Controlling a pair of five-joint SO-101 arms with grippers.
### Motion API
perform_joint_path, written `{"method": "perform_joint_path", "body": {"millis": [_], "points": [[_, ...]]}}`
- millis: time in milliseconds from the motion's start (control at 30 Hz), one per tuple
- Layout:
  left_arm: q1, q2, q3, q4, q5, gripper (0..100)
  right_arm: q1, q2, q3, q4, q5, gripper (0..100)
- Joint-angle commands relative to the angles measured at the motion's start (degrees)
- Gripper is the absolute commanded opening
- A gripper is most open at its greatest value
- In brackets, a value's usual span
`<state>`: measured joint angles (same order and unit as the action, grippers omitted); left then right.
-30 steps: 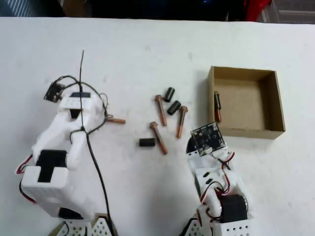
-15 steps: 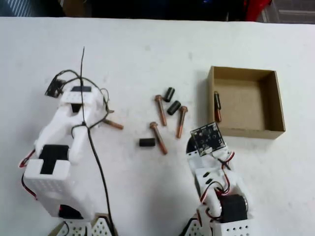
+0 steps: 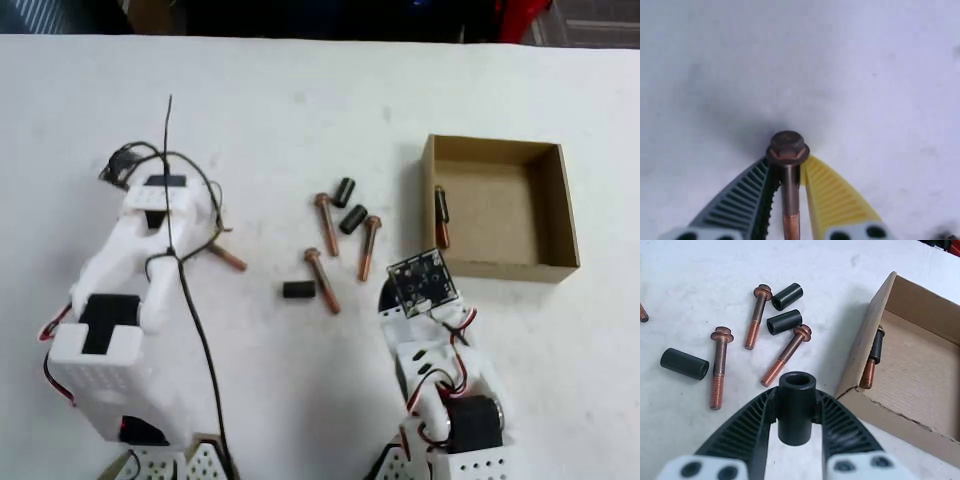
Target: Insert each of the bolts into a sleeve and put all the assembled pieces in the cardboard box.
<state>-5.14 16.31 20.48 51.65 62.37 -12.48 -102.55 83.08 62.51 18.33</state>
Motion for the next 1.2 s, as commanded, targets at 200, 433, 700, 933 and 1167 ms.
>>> {"method": "perform_joint_path", "body": {"millis": [200, 433, 700, 933, 1167], "points": [[0.40, -0.57, -4.92, 6.51, -32.26, 2, 0.40, -0.66, -0.62, 0.04, 0.70, 1.7], [1.89, -0.13, -14.42, 20.57, -56.09, 2, 0.40, -0.66, -0.62, 0.04, 0.70, 1.7], [6.11, 0.04, -14.59, 21.36, -61.27, 2, 0.40, -0.66, -0.62, 0.04, 0.70, 1.7], [5.93, 6.99, -15.30, 18.37, -61.27, 2, 0.40, -0.66, -0.09, 0.04, 0.70, 1.7], [6.37, 9.27, -15.30, 17.76, -61.27, 2, 0.40, -0.66, 0.00, 0.04, 0.70, 1.7]]}}
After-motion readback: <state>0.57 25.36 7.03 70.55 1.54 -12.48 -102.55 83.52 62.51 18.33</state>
